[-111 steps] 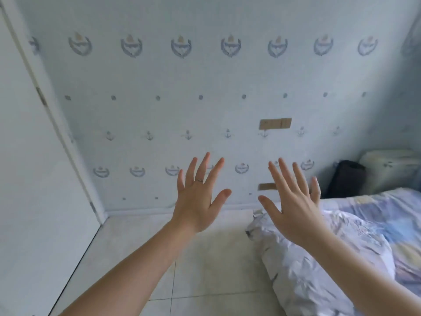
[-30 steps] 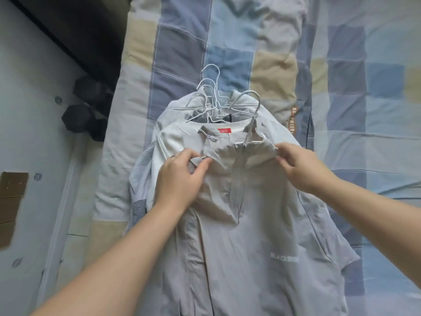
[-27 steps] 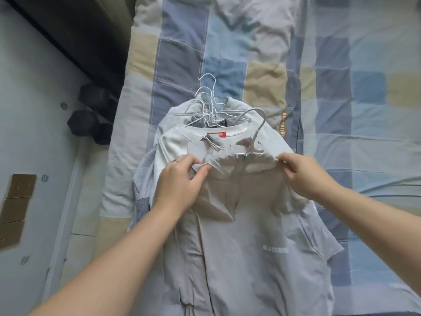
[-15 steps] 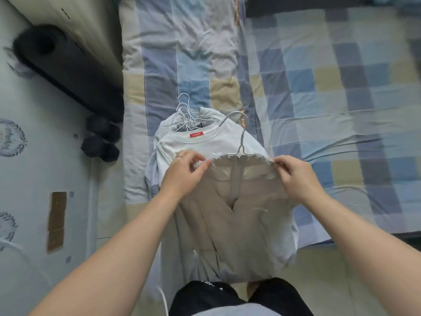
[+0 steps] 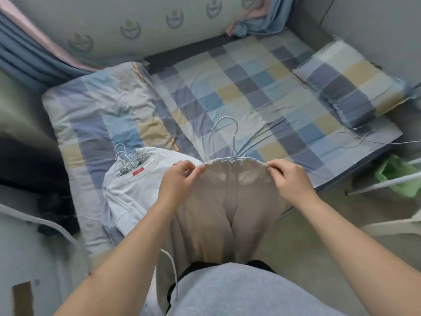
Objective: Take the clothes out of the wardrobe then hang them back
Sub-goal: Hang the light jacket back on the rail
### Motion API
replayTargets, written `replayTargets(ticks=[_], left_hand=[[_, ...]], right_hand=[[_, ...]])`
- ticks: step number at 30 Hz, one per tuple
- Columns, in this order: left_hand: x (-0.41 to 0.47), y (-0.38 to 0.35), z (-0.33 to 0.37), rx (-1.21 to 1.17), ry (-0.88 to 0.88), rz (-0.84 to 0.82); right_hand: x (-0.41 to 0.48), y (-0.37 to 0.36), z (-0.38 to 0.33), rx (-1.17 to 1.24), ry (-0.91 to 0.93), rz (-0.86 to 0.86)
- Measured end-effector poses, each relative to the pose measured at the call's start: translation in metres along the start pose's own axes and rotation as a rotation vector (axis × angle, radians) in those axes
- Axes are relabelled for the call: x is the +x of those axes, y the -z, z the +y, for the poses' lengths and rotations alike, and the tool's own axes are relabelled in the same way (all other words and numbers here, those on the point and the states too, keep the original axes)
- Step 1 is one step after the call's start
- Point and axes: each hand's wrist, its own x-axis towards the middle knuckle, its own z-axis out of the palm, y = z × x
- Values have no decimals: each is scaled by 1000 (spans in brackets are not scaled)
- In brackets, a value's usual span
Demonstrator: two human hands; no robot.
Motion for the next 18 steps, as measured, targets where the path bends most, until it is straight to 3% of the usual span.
replayTargets(ticks=[13, 18], left_hand=[[-36, -243, 254, 13, -375, -170], [-60, -340, 339, 47, -524, -334]], right_hand=[[-139, 231, 203, 50, -244, 425], [-210, 296, 271, 15, -378, 568]])
